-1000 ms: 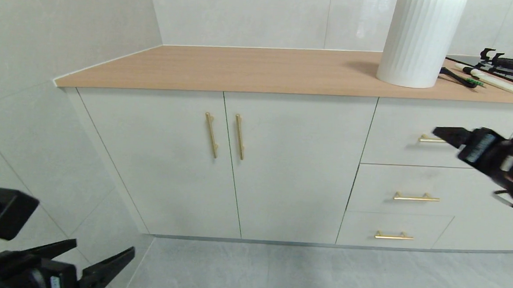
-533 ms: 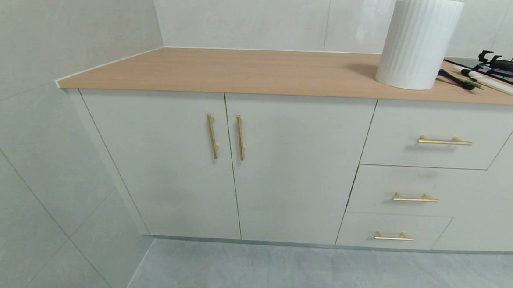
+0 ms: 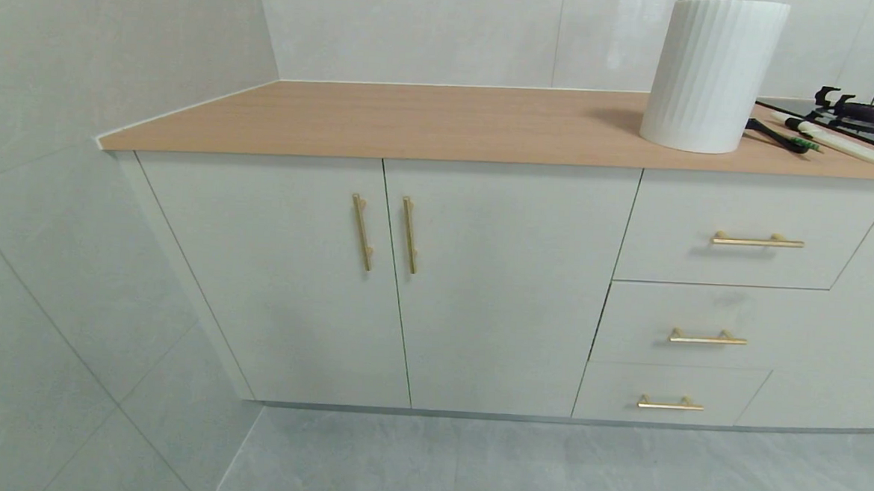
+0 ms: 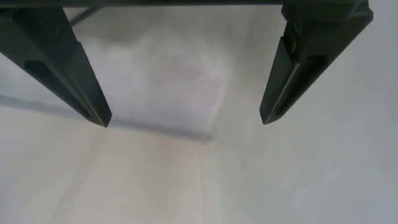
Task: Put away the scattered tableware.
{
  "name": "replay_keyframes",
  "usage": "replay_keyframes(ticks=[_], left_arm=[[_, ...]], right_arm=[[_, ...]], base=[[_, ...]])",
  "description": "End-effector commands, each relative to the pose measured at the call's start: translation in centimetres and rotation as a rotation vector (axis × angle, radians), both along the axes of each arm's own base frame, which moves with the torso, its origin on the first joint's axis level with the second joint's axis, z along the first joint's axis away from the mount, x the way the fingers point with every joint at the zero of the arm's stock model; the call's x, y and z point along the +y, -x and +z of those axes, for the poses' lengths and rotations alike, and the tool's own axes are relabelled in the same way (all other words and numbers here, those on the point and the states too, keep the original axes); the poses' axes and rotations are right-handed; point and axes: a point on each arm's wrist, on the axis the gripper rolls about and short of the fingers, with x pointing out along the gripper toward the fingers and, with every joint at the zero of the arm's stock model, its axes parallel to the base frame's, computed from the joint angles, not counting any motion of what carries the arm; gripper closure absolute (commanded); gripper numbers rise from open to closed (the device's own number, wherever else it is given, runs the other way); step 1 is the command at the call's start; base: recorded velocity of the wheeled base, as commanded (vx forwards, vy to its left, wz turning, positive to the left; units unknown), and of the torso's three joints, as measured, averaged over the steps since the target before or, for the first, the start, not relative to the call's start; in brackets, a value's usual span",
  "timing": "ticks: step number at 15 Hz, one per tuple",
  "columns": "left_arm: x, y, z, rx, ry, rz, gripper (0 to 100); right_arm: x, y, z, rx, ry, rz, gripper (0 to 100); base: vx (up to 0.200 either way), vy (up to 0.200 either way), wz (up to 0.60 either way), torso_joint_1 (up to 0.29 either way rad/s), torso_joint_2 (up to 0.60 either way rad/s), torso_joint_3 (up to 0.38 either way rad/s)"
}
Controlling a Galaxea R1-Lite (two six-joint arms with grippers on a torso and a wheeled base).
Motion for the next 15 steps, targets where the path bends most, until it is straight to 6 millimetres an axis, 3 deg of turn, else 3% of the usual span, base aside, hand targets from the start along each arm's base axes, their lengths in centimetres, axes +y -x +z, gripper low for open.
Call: replay_keyframes(ticks=[1, 4, 5, 9, 11, 15], left_arm=[[-0.2, 0.0, -0.8, -0.054, -0.007, -0.012, 0], [-0.5, -0.6, -0.9, -0.123, 0.003, -0.152, 0], [-0.5, -0.6, -0.9, -0.13, 0.01, -0.176, 0], [-0.6, -1.3, -2.0, -0.161, -0.029, -0.204, 0], [-0.6, -1.4, -2.0, -0.158, -0.019, -0.208, 0], [-0.6, -1.3, -2.0, -0.167, -0.01, -0.207, 0]], right_arm=[[0.3, -1.5, -2.9, 0.037, 0.014, 0.122, 0], [0.6, -2.3, -4.5, 0.05, 0.075, 0.285, 0], [0.7, -2.4, -5.3, 0.128, 0.073, 0.316, 0], [0.7, -2.4, -5.2, 0.13, 0.107, 0.315, 0], [0.8, -2.5, -6.0, 0.204, 0.078, 0.385, 0], [0.8, -2.5, -5.8, 0.18, 0.087, 0.391, 0]], base=[[0.0, 0.0, 0.0, 0.0, 0.0, 0.0], [0.0, 0.0, 0.0, 0.0, 0.0, 0.0], [0.0, 0.0, 0.0, 0.0, 0.0, 0.0], [0.0, 0.0, 0.0, 0.0, 0.0, 0.0], [0.0, 0.0, 0.0, 0.0, 0.0, 0.0], [0.0, 0.0, 0.0, 0.0, 0.0, 0.0]])
